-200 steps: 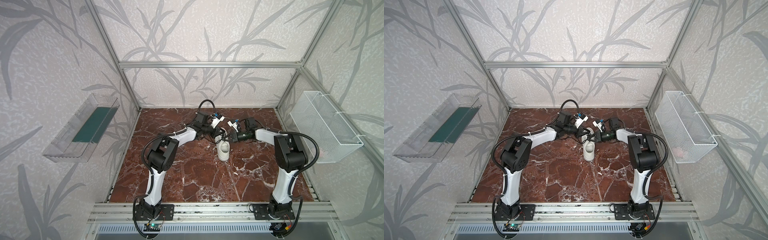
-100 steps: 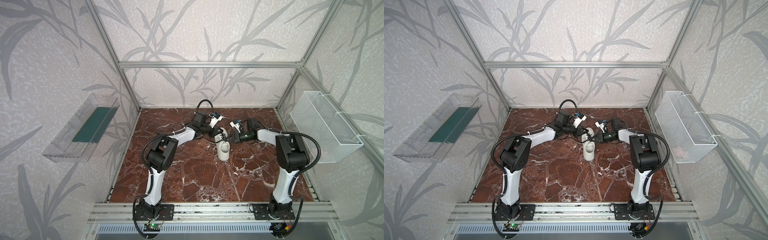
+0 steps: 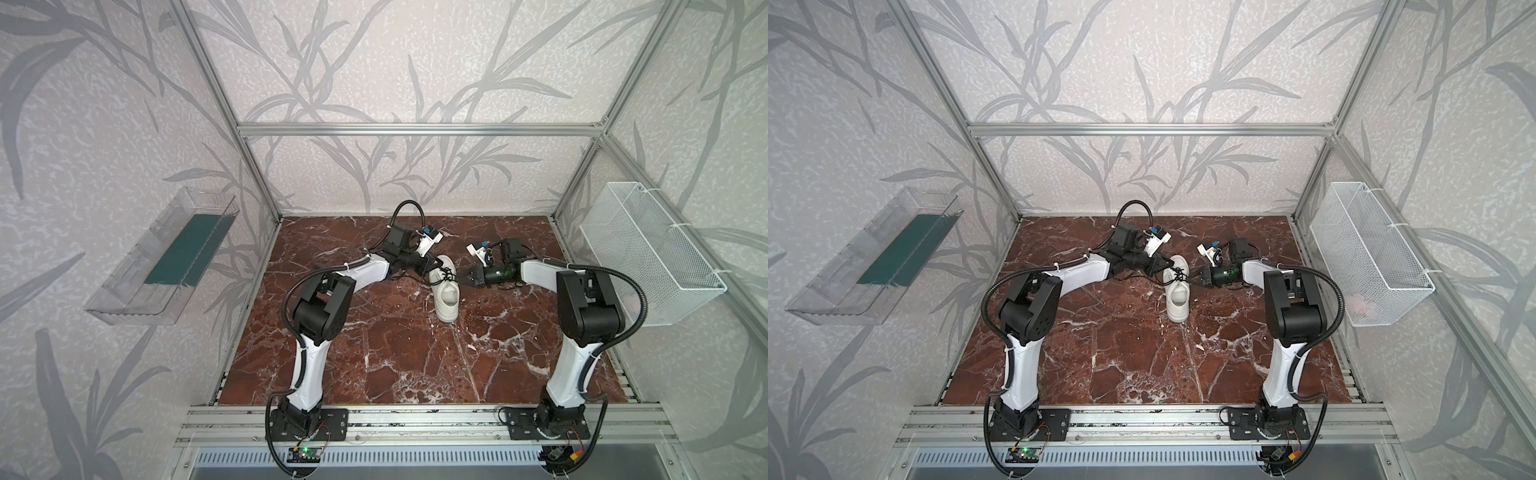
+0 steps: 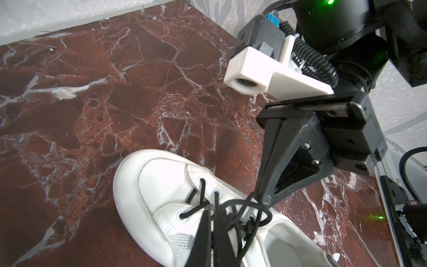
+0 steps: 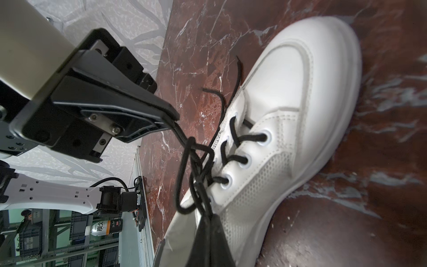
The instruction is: Tie the shoes
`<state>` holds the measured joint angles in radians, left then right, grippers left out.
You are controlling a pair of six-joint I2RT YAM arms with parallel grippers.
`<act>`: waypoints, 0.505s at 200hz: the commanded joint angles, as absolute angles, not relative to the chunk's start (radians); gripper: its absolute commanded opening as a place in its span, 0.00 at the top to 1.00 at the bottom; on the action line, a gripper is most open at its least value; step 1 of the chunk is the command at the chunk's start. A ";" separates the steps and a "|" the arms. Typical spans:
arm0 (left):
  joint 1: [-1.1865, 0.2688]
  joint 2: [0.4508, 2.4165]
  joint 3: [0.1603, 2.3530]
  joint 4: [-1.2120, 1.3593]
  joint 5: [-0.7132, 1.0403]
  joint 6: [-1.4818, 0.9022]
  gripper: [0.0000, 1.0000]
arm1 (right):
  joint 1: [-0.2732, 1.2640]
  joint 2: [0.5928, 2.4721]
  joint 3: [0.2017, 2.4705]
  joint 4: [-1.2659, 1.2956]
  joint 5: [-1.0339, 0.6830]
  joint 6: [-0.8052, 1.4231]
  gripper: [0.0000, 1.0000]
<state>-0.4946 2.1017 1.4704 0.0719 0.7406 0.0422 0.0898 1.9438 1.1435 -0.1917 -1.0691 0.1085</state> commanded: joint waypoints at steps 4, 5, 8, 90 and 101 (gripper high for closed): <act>-0.490 2.051 1.459 0.035 0.709 0.080 1.00 | 0.074 1.890 1.115 -0.185 -1.047 0.121 1.00; -0.490 2.051 1.459 0.034 0.708 0.080 1.00 | 0.074 1.890 1.114 -0.184 -1.046 0.121 1.00; -0.490 2.050 1.457 0.034 0.704 0.080 1.00 | 0.072 1.890 1.112 -0.185 -1.045 0.123 1.00; -0.490 2.034 1.438 0.031 0.600 0.090 1.00 | 0.043 1.851 1.012 -0.109 -0.955 0.231 1.00; -0.490 2.031 1.439 0.028 0.587 0.091 1.00 | 0.040 1.843 0.994 -0.096 -0.934 0.249 1.00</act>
